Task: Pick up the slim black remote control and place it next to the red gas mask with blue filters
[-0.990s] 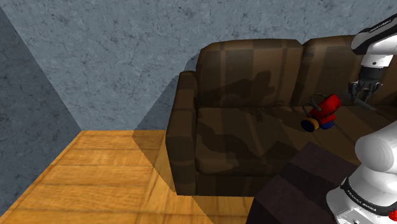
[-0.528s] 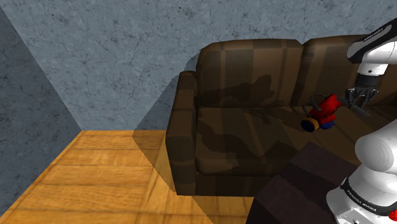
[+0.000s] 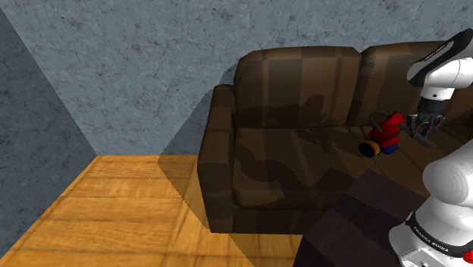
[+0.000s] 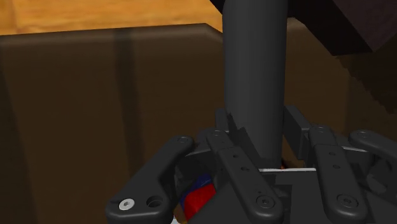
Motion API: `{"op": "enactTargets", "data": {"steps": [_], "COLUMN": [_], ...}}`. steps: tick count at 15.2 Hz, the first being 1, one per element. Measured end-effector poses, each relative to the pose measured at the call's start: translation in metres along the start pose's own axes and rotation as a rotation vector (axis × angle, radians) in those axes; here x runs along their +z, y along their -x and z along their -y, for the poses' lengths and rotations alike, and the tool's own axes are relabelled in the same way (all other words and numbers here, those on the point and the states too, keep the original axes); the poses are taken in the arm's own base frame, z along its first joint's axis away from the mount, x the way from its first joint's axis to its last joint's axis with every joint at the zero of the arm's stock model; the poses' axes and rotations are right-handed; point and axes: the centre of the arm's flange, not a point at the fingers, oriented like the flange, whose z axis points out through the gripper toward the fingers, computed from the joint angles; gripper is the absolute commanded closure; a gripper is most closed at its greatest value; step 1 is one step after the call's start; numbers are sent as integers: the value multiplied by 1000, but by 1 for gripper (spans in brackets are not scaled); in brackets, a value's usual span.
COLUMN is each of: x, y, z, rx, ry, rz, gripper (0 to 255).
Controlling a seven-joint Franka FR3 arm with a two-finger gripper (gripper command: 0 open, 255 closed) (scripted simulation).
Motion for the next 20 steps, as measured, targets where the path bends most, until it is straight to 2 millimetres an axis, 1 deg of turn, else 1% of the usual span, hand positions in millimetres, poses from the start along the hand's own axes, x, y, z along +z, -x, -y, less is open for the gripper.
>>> {"op": "enactTargets", "data": {"steps": [20], "x": [103], "y": [-21], "z": [-3], "rx": [0], "ry": [0], "rz": [0], "gripper": [255]}}
